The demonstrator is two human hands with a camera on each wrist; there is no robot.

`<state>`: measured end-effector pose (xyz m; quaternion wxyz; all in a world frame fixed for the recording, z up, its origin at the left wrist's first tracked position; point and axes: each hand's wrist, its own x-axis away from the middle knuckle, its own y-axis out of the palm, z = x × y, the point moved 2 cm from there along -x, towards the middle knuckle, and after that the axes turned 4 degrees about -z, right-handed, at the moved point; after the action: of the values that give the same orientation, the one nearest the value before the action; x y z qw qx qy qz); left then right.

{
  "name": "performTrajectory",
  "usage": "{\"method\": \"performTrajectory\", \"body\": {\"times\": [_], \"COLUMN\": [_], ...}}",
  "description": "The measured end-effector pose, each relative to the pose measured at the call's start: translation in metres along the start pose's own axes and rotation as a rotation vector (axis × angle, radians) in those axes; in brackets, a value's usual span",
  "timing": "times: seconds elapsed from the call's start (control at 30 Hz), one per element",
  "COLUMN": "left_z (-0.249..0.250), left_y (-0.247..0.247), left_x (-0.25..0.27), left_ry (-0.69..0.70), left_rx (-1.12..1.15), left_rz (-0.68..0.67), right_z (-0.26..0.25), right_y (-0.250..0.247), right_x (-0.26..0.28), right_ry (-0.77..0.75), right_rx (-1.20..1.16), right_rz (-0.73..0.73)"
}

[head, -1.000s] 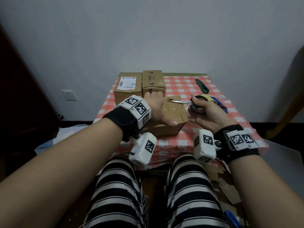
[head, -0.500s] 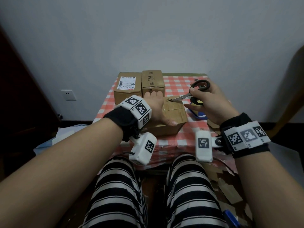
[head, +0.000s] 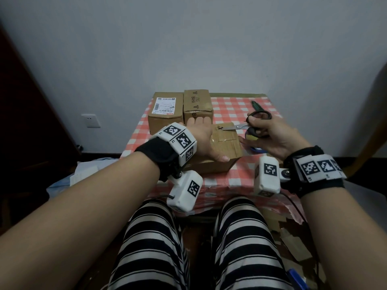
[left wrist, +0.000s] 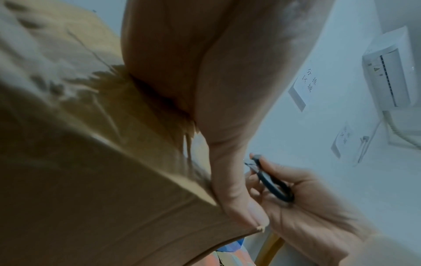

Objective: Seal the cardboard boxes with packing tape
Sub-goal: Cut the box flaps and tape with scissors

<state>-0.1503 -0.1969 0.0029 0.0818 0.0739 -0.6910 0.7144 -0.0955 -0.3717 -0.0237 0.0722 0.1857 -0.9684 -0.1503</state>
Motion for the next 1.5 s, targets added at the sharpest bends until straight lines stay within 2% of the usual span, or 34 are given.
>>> {"method": "performTrajectory", "body": {"times": [0.23, 0.43, 0.57, 0.63, 0.73, 0.9, 1.0, 1.07, 1.17, 1.33, 1.5], "left_z": [0.000, -0.001, -0.001, -0.002, -0.002, -0.001, 0.002, 0.003, 0.005, 0.006, -0.002], "left_y": [0.000, -0.001, -0.003, -0.002, -0.001, -0.010, -0.010, -0.010, -0.013, -0.012, -0.010], "left_x": [0.000, 0.000, -0.001, -0.002, -0.001, 0.005, 0.006, 0.005, 0.005, 0.001, -0.001], "left_ry": [0.005, 0.007, 0.007, 0.004, -0.008, 0.016, 0.000, -0.015, -0.057, -0.131, -0.176], "left_rx": [0.000, 0.013, 0.018, 0.022, 0.023, -0.053, -0.071, -0.004, 0.237, 0.305, 0.543], "left_rz": [-0.005, -0.013, -0.026, -0.024, -0.031, -0.129, -0.086, -0.056, -0.094, -0.147, -0.222], "right_z": [0.020, 0.030, 0.037, 0.033, 0.023, 0.008, 0.004, 0.003, 0.002, -0.001, -0.002], "right_y": [-0.008, -0.011, -0.010, -0.010, -0.013, -0.012, -0.013, -0.015, -0.018, -0.014, -0.003], "right_x": [-0.008, -0.012, -0.010, -0.005, 0.001, 0.011, 0.016, 0.019, 0.021, 0.021, 0.022], "right_ry": [0.073, 0.116, 0.116, 0.084, 0.038, 0.051, 0.059, 0.058, 0.046, 0.048, 0.042], "right_rx": [-0.198, -0.315, -0.360, -0.394, -0.439, -0.452, -0.431, -0.429, -0.434, -0.405, -0.365], "right_rz": [0.007, -0.068, -0.014, 0.069, 0.106, 0.194, 0.225, 0.236, 0.234, 0.188, 0.193]}}
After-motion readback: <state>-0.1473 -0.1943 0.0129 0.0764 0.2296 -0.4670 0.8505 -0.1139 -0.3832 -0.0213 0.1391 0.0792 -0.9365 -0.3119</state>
